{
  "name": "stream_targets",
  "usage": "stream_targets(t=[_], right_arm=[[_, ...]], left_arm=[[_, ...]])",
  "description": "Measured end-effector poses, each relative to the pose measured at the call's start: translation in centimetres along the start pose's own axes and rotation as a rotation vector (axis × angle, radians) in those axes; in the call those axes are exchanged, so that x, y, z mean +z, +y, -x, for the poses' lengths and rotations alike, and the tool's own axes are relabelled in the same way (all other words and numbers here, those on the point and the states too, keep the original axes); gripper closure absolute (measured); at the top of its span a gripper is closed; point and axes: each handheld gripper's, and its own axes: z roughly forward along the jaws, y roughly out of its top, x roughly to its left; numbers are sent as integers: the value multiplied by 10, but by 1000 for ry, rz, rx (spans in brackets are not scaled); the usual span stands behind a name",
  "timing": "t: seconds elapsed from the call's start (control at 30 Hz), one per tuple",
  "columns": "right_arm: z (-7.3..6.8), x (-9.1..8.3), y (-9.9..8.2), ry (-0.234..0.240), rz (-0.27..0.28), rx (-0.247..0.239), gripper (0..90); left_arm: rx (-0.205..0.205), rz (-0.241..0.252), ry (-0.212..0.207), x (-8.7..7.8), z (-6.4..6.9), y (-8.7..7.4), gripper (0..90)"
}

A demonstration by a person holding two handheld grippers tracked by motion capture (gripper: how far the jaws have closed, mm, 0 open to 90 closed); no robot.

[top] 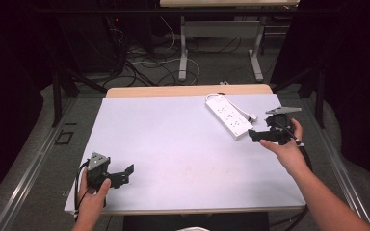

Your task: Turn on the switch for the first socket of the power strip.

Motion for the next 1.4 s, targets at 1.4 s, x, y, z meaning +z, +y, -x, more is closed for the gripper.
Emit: stream_targets(t=[1.4], right_arm=[[11,27,38,30,6,-30,398]], left_arm=[[6,-7,-4,0,0,0,16]])
